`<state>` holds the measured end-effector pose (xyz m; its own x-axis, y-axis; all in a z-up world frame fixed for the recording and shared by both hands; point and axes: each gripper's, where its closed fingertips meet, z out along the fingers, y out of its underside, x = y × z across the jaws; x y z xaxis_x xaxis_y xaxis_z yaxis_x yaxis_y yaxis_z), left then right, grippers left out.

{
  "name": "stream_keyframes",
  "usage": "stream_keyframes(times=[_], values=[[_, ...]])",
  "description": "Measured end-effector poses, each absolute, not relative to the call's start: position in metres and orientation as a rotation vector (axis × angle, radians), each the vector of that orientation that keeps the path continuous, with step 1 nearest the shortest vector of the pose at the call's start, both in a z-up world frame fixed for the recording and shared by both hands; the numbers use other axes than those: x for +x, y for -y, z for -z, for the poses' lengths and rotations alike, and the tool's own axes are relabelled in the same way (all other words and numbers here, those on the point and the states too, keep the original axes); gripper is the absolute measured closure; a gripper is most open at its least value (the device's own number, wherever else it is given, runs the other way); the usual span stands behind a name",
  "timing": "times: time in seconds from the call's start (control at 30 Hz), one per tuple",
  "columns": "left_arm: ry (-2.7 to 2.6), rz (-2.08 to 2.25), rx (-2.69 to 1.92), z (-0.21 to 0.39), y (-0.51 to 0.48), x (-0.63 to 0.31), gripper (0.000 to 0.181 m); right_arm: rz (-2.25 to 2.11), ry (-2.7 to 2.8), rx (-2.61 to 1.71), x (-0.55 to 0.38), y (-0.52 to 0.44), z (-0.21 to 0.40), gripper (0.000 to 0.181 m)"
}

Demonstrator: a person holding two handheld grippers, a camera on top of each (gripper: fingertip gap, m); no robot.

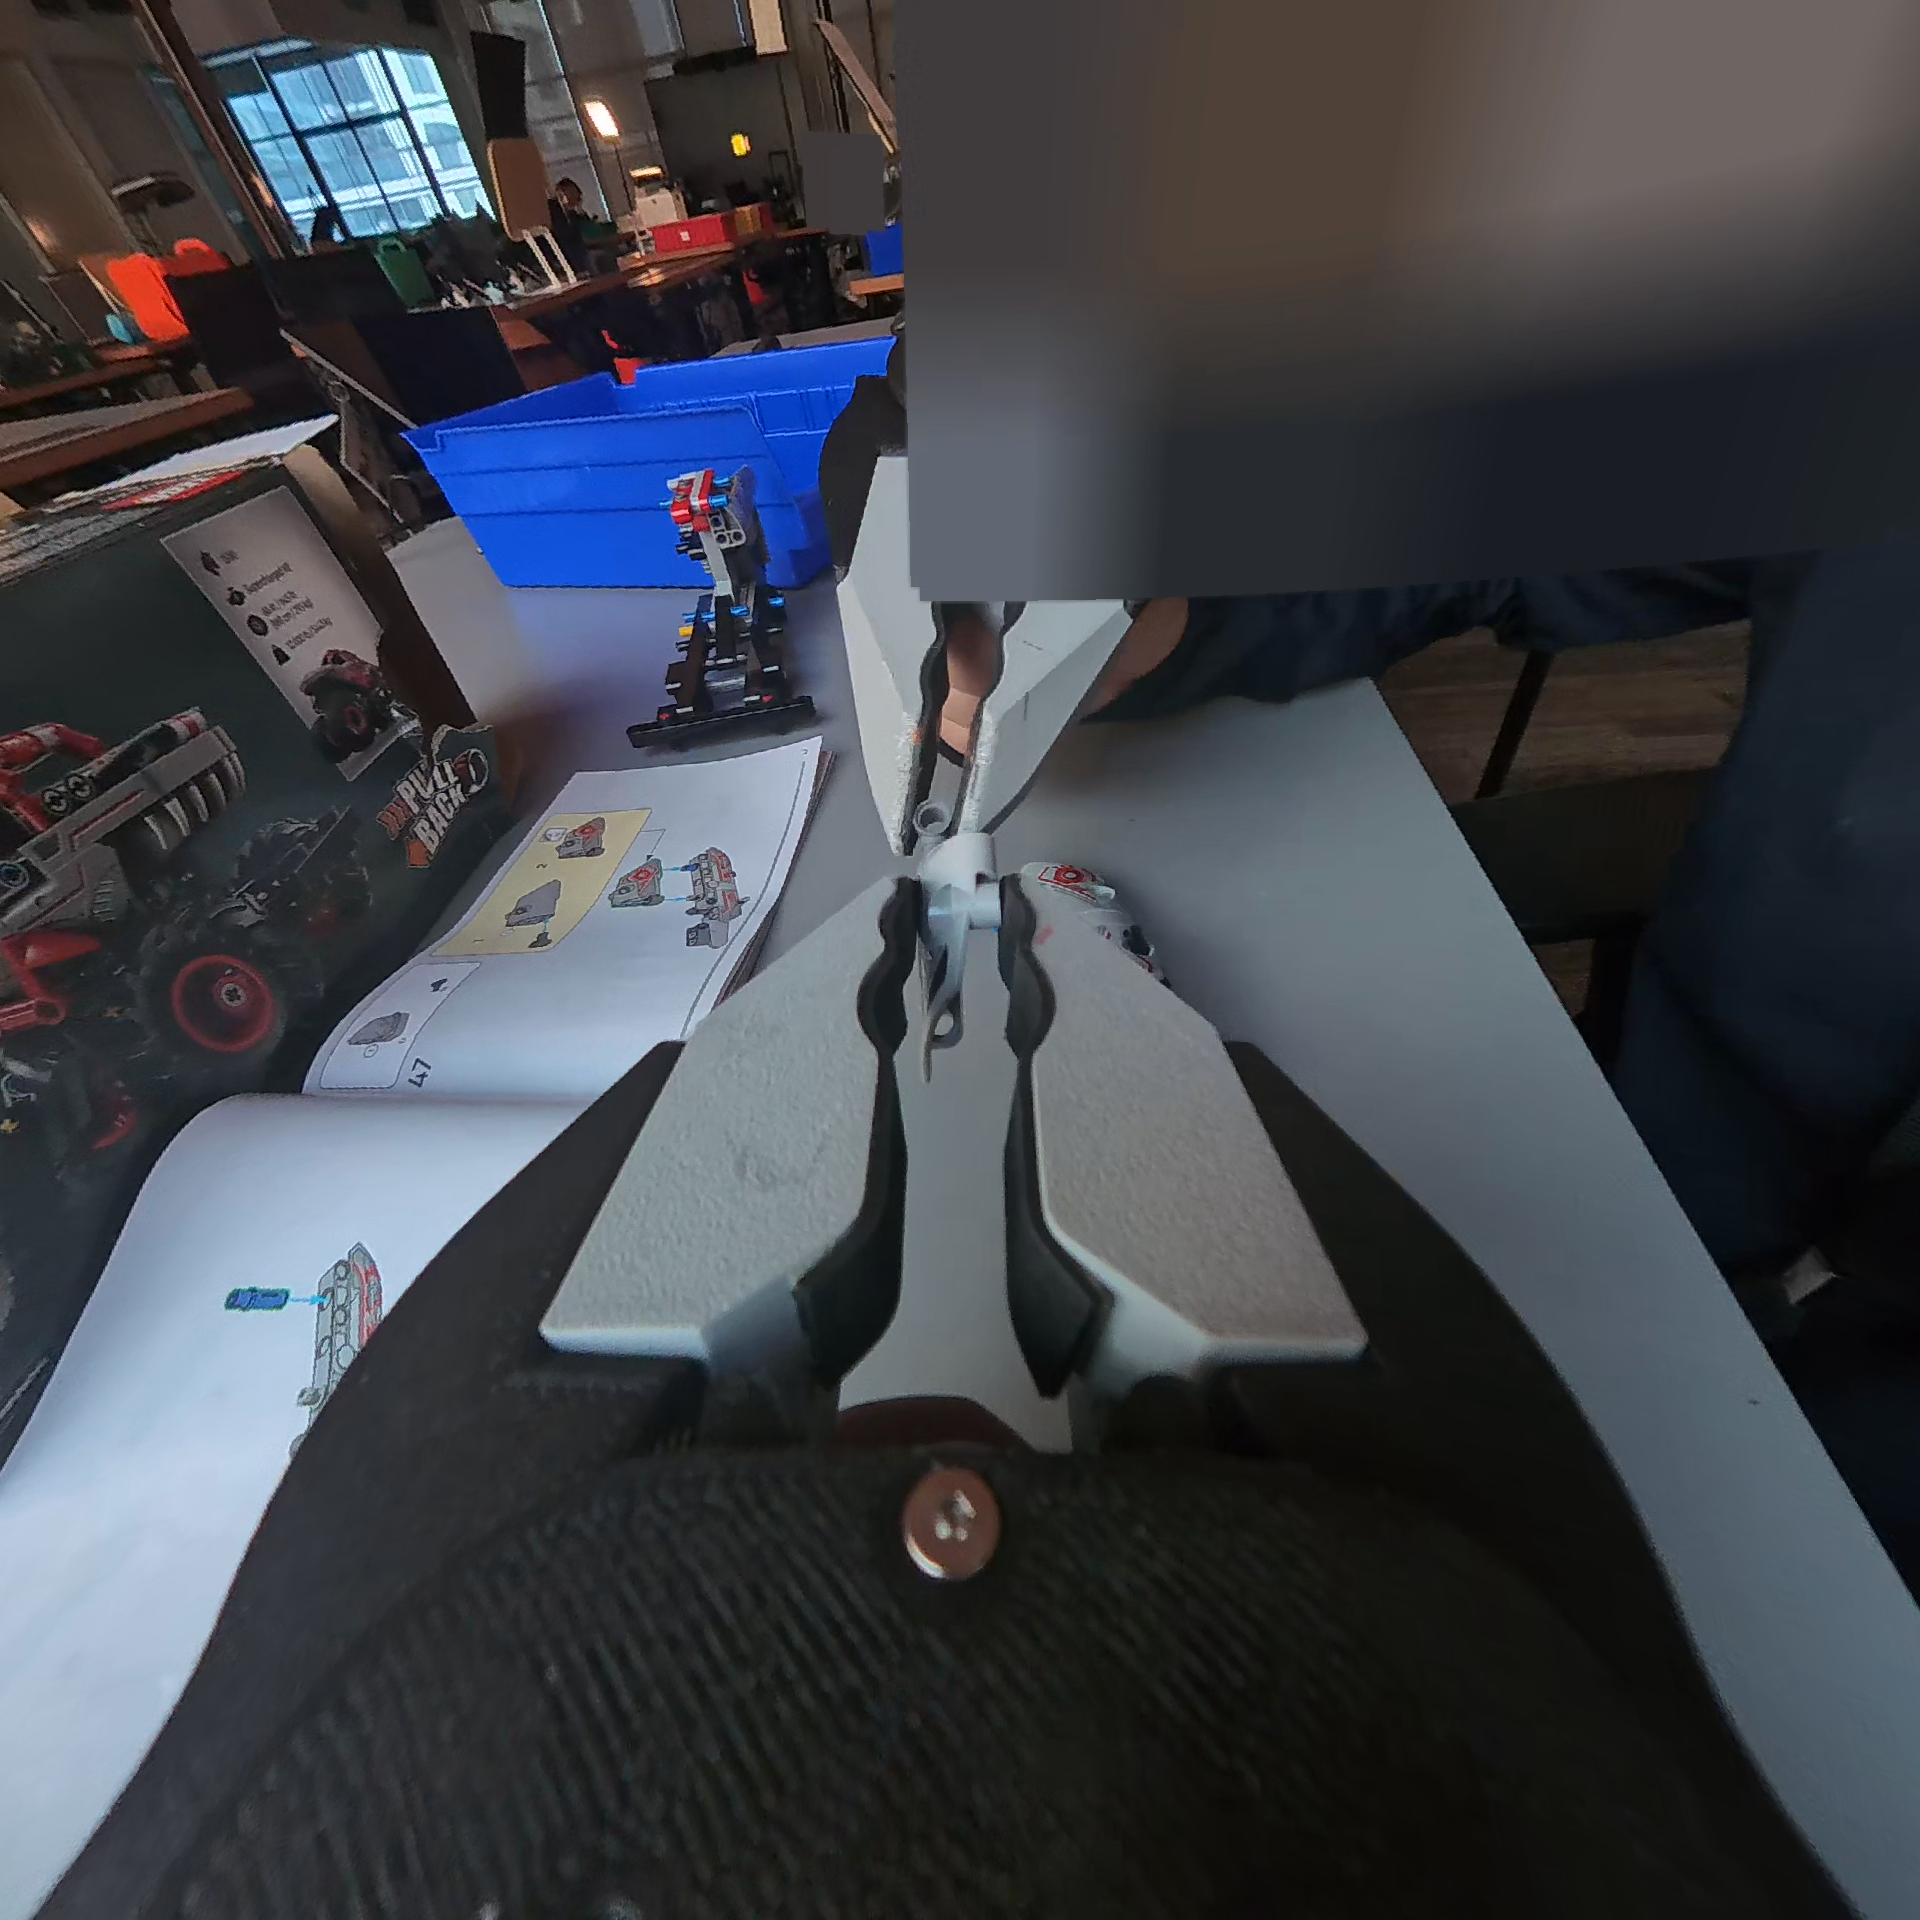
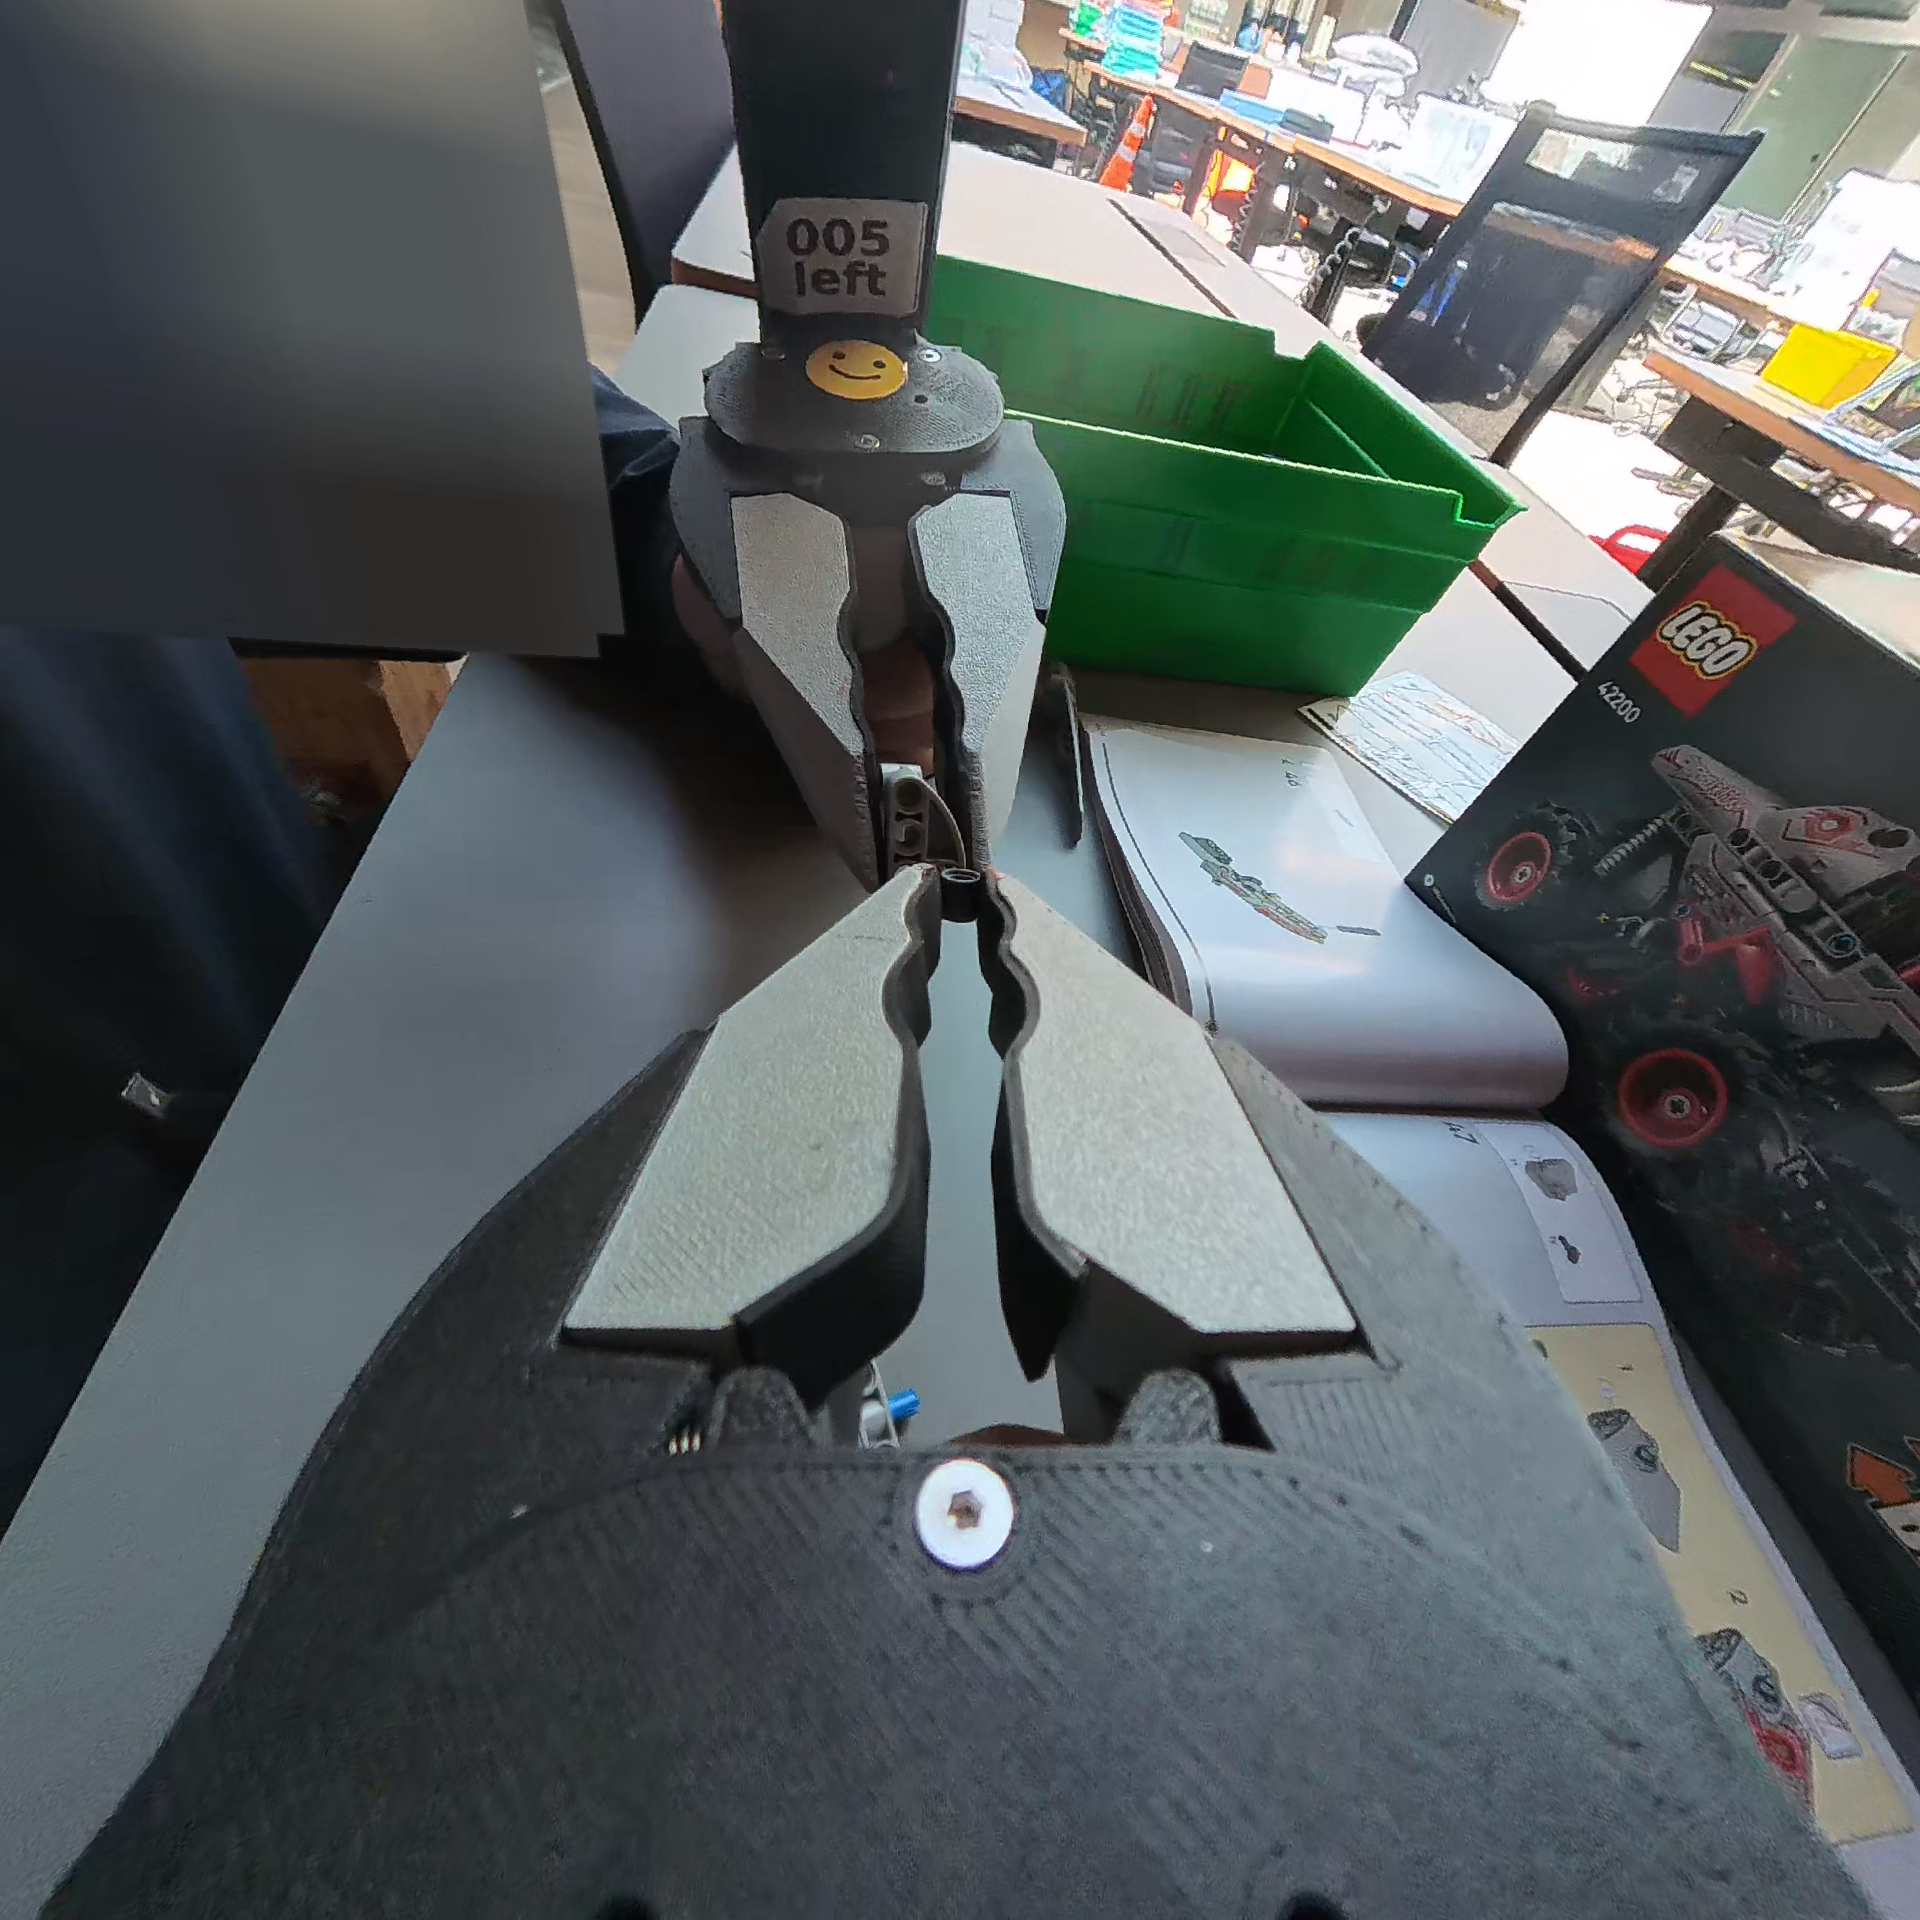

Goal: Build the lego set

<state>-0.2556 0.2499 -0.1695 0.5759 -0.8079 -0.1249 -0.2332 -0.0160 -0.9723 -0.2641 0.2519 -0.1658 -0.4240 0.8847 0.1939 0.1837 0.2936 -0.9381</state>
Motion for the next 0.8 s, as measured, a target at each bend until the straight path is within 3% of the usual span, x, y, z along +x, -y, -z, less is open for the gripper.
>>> stream_keyframes(times=[0.8], values=[[-0.915,0.542,-1.579,0.1723,-0.2507,-0.2559,0.17,-1.202,1.827,-0.993,-0.2653,-0.2526,0.169,0.177]])
